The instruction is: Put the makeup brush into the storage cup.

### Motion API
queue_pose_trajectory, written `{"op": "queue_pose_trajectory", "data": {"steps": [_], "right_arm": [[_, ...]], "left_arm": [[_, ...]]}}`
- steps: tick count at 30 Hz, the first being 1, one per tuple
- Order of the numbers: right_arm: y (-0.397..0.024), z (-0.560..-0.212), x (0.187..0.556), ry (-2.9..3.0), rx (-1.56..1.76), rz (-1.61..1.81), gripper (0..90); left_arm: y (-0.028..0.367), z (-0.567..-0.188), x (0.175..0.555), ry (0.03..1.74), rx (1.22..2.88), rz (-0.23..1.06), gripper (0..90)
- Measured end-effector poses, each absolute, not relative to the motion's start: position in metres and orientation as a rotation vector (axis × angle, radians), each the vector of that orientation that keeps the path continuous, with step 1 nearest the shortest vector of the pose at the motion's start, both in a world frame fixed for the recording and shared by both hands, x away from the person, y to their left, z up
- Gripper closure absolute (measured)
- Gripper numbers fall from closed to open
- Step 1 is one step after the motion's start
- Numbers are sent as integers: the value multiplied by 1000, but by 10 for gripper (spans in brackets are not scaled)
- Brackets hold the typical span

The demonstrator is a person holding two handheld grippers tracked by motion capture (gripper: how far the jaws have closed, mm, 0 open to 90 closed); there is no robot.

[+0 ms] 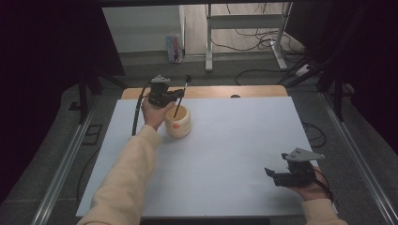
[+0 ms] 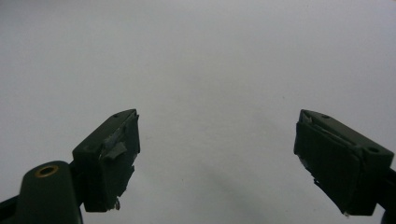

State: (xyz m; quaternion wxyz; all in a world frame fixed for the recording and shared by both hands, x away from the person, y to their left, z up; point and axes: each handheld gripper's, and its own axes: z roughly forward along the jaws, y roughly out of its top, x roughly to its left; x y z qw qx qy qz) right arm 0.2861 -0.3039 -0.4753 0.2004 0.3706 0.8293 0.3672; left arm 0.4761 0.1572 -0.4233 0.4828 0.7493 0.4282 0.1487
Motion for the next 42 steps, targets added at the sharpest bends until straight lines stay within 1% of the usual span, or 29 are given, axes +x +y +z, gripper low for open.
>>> {"op": "queue_pose_trajectory", "data": {"steps": [20,42], "right_arm": [[-303,-476,286,2322,1031,1019,146],[-303,-476,286,2326,1029,1016,146]], "left_arm": [[162,-434,474,1048,1820,367,859],[168,-458,467,1072,1824,357,859]]}}
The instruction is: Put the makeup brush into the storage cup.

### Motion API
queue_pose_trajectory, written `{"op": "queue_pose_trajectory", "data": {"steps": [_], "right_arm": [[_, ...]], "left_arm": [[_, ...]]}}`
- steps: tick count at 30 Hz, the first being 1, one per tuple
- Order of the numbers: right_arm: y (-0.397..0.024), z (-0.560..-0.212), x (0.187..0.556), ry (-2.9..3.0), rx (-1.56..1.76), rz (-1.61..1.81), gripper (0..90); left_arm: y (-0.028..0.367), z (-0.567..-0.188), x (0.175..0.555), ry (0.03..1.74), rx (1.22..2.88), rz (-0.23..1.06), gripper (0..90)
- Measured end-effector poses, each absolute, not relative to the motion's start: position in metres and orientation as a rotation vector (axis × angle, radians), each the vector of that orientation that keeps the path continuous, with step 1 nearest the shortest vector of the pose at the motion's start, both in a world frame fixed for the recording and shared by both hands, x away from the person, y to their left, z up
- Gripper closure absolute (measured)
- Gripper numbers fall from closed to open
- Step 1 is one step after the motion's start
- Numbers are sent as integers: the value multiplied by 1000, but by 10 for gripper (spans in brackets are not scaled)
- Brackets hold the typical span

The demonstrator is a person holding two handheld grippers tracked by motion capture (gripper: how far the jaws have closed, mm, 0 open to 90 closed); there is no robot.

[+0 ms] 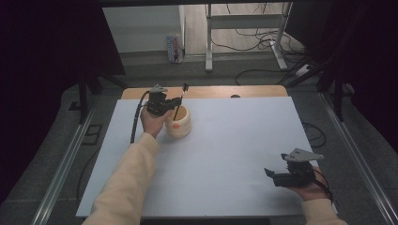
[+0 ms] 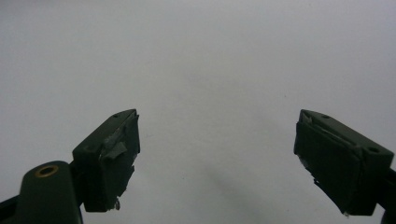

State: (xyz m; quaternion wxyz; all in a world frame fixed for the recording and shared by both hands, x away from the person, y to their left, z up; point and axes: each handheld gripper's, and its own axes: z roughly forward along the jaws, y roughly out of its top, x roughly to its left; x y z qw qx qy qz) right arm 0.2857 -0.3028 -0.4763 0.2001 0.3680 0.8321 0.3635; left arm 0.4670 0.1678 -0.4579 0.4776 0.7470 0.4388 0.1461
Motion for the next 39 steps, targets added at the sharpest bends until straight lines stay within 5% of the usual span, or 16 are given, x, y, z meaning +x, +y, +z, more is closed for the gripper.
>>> {"op": "queue_pose_trajectory", "data": {"steps": [23,32,39], "right_arm": [[-301,-476,286,2331,1023,1008,146],[-301,-476,285,2331,1023,1006,146],[-300,-477,285,2333,1022,1007,146]], "left_arm": [[177,-469,453,1082,1827,382,830],[180,-467,452,1143,1820,424,371],[181,-464,449,1137,1831,403,249]]}}
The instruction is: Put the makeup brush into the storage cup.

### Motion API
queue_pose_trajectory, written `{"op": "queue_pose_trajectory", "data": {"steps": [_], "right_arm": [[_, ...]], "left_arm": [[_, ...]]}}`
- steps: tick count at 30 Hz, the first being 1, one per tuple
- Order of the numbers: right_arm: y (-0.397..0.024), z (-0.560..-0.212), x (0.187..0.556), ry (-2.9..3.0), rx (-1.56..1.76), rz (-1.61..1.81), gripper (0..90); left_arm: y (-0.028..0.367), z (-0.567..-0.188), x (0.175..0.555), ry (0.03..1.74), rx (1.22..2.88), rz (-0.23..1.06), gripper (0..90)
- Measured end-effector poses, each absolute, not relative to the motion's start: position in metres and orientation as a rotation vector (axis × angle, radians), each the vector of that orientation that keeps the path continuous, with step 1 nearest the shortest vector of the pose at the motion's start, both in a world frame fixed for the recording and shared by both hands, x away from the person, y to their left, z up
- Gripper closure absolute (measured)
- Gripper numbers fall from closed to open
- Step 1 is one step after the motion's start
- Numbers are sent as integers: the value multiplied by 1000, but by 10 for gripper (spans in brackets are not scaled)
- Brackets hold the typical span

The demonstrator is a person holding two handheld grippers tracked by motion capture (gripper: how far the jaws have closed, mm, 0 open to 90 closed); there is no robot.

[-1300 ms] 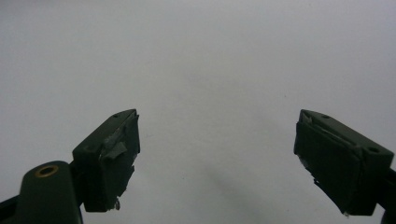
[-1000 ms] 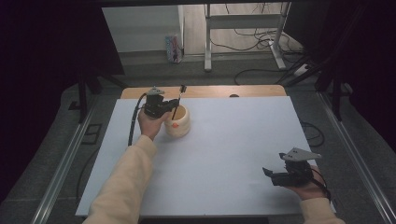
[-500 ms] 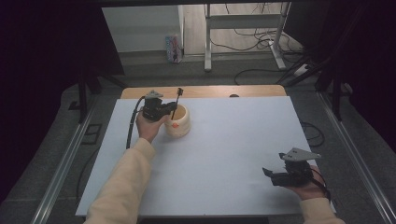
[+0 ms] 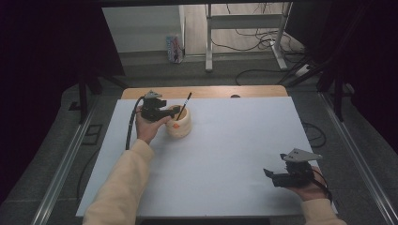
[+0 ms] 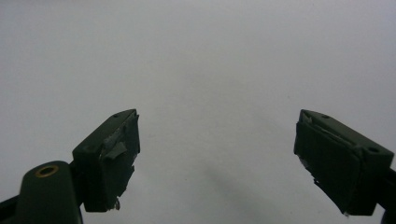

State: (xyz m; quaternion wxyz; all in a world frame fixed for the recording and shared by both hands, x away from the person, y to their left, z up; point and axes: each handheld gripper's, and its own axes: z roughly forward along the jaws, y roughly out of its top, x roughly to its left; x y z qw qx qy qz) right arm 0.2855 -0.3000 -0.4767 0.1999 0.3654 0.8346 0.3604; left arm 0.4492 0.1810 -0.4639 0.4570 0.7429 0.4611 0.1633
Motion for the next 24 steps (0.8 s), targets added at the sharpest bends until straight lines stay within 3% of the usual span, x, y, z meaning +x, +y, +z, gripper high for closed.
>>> {"op": "queue_pose_trajectory", "data": {"steps": [24], "right_arm": [[-301,-477,287,2331,1022,1014,146]], "left_arm": [[199,-444,419,1084,1869,380,171]]}}
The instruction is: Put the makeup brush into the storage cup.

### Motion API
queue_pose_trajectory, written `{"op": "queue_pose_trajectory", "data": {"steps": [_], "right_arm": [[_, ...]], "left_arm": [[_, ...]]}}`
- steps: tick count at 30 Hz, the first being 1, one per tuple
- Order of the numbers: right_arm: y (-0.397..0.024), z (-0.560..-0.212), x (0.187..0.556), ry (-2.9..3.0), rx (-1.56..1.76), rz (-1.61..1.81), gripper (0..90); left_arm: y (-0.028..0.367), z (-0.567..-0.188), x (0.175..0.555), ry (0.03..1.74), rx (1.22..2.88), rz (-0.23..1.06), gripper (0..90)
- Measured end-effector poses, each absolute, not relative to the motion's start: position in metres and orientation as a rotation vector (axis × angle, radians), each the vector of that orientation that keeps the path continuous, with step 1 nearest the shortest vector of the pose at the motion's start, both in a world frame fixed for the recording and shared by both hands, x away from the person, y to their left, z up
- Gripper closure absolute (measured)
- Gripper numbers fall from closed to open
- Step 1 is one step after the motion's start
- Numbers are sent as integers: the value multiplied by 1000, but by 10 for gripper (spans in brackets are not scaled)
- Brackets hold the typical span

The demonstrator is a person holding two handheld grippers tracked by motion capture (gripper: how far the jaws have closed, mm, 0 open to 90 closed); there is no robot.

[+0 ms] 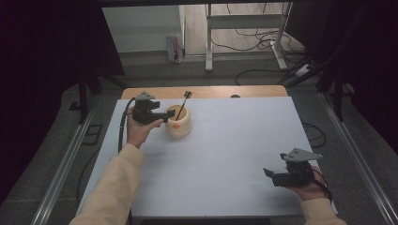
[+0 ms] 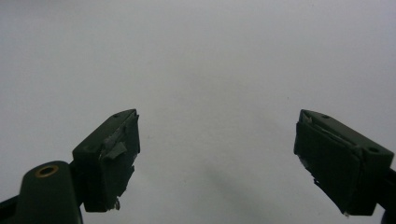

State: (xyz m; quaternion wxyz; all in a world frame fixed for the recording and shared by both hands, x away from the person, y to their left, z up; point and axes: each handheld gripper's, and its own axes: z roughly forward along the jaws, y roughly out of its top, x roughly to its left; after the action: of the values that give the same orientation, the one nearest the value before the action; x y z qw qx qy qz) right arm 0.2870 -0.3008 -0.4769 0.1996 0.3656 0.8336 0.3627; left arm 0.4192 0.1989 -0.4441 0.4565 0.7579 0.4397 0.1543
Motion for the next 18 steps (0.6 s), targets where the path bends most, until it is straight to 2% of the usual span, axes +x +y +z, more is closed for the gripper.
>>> {"op": "queue_pose_trajectory", "data": {"steps": [18], "right_arm": [[-300,-476,285,2328,1017,1021,146]], "left_arm": [[214,-441,362,1040,1951,350,149]]}}
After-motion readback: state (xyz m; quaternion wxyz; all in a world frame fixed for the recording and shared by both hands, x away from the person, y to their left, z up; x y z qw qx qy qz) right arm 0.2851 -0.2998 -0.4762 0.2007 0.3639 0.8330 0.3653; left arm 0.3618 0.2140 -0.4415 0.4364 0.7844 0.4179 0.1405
